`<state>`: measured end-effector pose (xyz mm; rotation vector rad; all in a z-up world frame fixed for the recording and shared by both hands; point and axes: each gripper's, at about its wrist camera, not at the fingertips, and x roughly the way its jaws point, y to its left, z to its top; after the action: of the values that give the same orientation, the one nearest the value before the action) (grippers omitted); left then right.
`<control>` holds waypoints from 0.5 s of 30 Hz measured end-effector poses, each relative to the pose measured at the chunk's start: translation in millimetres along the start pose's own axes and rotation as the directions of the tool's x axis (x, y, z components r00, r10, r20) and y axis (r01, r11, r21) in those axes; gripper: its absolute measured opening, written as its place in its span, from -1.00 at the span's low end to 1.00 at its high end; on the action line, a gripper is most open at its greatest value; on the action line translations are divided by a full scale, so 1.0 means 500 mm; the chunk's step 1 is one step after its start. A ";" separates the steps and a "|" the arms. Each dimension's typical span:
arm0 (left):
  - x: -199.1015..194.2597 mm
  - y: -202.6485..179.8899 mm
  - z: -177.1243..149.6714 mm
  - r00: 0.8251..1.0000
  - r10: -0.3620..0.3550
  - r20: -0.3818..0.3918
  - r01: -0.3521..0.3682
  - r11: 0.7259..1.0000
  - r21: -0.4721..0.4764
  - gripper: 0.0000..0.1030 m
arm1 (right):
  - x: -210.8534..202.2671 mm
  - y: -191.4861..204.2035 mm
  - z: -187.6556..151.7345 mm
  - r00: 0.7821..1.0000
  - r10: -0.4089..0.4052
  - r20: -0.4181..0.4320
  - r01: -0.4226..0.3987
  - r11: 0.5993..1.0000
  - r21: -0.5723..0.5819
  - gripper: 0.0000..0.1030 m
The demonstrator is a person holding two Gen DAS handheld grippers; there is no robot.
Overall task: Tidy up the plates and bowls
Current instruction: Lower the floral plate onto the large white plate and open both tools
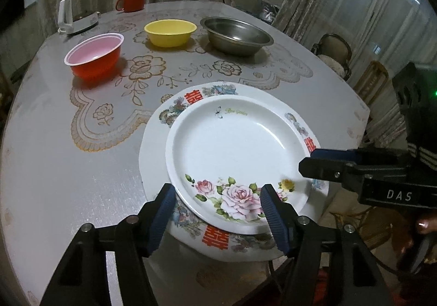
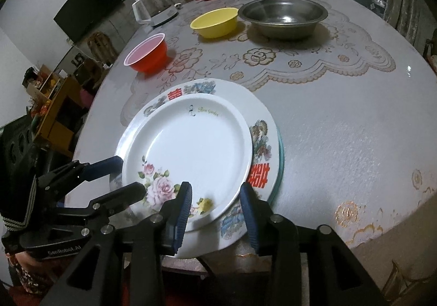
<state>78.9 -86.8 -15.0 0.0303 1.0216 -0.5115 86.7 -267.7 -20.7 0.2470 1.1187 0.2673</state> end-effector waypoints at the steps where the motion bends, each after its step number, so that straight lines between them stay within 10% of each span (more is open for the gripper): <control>1: -0.004 0.000 0.002 1.000 0.003 0.006 -0.003 1.000 -0.003 0.34 | -0.002 -0.002 -0.001 1.000 0.007 0.002 -0.007 1.000 0.006 -0.27; 15: -0.009 0.016 0.036 0.996 0.085 0.036 -0.083 0.995 -0.047 0.67 | -0.019 -0.026 0.024 0.993 -0.076 0.091 0.074 0.997 0.025 -0.27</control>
<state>94.8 -82.6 -3.2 0.0225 0.9906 -0.4106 94.9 -284.0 -11.7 0.2337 1.0383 0.1750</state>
